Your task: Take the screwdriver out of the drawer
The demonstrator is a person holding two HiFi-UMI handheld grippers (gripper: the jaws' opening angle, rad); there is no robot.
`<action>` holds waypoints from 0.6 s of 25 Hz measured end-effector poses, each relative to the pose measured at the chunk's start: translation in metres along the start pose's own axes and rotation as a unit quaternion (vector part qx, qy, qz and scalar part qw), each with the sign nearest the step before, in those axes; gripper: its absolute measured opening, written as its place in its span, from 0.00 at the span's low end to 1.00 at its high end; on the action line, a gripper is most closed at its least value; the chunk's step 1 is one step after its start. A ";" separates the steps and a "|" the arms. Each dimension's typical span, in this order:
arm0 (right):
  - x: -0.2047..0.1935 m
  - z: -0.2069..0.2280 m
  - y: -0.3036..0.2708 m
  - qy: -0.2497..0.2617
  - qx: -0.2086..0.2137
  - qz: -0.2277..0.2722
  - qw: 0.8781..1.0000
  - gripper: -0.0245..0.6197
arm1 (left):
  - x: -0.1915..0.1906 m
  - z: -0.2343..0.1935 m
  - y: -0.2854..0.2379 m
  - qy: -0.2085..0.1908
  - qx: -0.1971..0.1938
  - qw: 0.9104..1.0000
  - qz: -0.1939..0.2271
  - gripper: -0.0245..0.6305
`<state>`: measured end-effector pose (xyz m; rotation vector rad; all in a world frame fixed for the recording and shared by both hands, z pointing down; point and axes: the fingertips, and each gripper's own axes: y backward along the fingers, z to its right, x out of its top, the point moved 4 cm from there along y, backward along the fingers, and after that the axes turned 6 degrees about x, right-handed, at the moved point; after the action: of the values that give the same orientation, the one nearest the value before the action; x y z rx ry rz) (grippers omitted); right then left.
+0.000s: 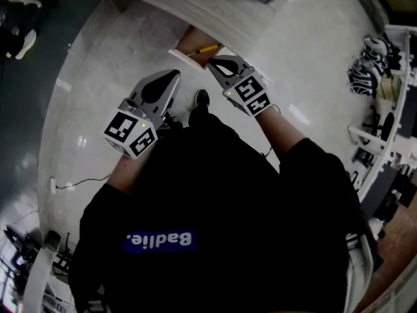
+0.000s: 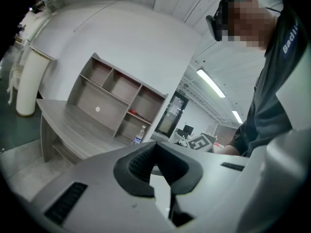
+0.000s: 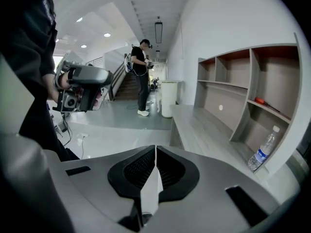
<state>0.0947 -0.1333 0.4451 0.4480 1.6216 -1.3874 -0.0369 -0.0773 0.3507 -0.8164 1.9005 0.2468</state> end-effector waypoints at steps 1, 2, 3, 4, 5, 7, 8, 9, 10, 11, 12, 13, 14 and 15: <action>-0.005 0.004 -0.005 0.005 0.005 -0.007 1.000 0.09 | -0.002 -0.002 -0.003 0.003 0.008 1.000 0.002 0.04; -0.009 0.009 -0.010 0.010 0.010 -0.015 1.000 0.09 | -0.003 -0.005 -0.006 0.006 0.017 1.000 0.003 0.04; -0.013 0.012 -0.016 0.014 0.014 -0.023 1.000 0.09 | -0.004 -0.007 -0.009 0.008 0.026 1.000 0.003 0.04; -0.018 0.016 -0.021 0.018 0.018 -0.032 0.999 0.09 | -0.005 -0.008 -0.011 0.010 0.034 0.999 0.004 0.04; -0.022 0.020 -0.026 0.021 0.020 -0.040 0.999 0.09 | -0.005 -0.009 -0.013 0.011 0.041 0.999 0.005 0.04; -0.031 0.027 -0.036 0.029 0.025 -0.056 0.998 0.09 | -0.005 -0.010 -0.018 0.010 0.051 0.999 0.007 0.04; -0.035 0.030 -0.041 0.035 0.028 -0.065 0.997 0.09 | -0.004 -0.011 -0.019 0.010 0.055 0.998 0.009 0.04; -0.039 0.031 -0.047 0.043 0.031 -0.075 0.996 0.09 | -0.004 -0.012 -0.020 0.010 0.060 0.998 0.012 0.04; -0.044 0.032 -0.052 0.052 0.034 -0.086 0.994 0.09 | -0.004 -0.014 -0.019 0.011 0.064 0.998 0.015 0.04; -0.048 0.033 -0.057 0.061 0.036 -0.096 0.993 0.09 | -0.004 -0.015 -0.018 0.013 0.069 0.997 0.017 0.04; -0.052 0.034 -0.063 0.069 0.038 -0.106 0.991 0.09 | -0.005 -0.016 -0.016 0.015 0.073 0.997 0.019 0.04; -0.057 0.035 -0.068 0.074 0.037 -0.115 0.990 0.09 | -0.006 -0.017 -0.014 0.016 0.077 0.997 0.020 0.04; -0.061 0.036 -0.073 0.078 0.036 -0.123 0.989 0.09 | -0.007 -0.019 -0.013 0.018 0.080 0.996 0.022 0.04; -0.066 0.038 -0.078 0.081 0.035 -0.133 0.987 0.09 | -0.008 -0.021 -0.012 0.019 0.083 0.996 0.023 0.04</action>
<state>0.0844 -0.1725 0.5464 0.4051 1.8209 -1.6456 -0.0427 -0.0936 0.3693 -0.6703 1.9481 0.0995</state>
